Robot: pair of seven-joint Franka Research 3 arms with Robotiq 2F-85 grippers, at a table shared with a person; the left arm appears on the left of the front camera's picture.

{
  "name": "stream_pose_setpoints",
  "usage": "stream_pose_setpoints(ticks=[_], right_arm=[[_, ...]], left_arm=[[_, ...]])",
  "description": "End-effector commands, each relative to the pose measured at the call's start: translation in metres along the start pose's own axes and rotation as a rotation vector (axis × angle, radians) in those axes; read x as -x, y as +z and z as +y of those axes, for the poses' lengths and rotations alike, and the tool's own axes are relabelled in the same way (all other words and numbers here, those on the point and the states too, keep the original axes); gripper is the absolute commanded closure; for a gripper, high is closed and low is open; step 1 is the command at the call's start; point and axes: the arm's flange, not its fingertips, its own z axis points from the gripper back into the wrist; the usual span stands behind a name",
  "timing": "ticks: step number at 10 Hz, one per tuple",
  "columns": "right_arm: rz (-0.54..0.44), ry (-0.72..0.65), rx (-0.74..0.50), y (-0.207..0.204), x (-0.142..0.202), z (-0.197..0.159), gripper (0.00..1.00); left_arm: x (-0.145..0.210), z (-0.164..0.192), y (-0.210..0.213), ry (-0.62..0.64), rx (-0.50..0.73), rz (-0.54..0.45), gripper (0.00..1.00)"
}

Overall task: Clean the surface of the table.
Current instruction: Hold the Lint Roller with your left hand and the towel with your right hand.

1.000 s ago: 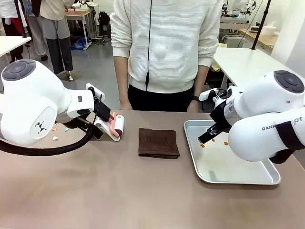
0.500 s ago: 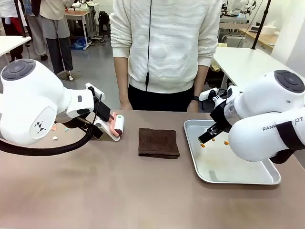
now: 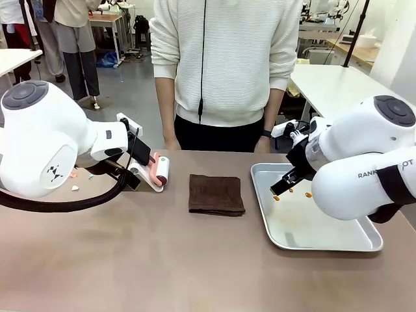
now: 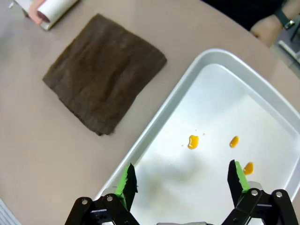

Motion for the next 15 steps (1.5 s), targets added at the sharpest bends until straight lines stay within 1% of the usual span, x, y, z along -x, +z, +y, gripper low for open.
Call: stream_pose_setpoints(ticks=[1,8,9,10,11,12,13,14,15], right_arm=[[-0.001,-0.001,0.000,0.000,0.000,0.000,0.00],[0.000,0.000,0.000,0.000,0.000,0.000,0.00],[0.069,-0.057,-0.088,0.005,0.002,-0.005,0.00],[0.105,-0.086,-0.229,0.016,0.004,-0.007,0.00],[0.133,-0.166,-0.307,0.028,0.005,-0.013,0.00],[0.151,-0.299,-0.381,0.042,0.004,-0.022,0.00],[0.182,-0.433,-0.448,0.056,0.008,-0.032,0.00],[0.188,-0.480,-0.562,0.070,0.017,-0.040,0.00],[0.157,-0.546,-0.650,0.087,0.032,-0.050,0.00]], left_arm=[[0.000,0.000,0.000,0.000,0.000,0.000,0.00],[0.000,0.000,0.000,0.000,0.000,0.000,0.00],[-0.002,-0.007,0.009,-0.025,0.093,0.041,0.00],[-0.004,-0.010,0.016,0.053,0.140,0.114,0.00],[-0.004,-0.012,0.028,0.109,0.246,0.175,0.00],[-0.001,-0.003,0.038,0.190,0.288,0.219,0.00],[0.006,0.002,0.053,0.257,0.378,0.223,0.00],[0.011,0.009,0.072,0.289,0.474,0.204,0.00],[0.026,0.022,0.097,0.327,0.575,0.139,0.00]])
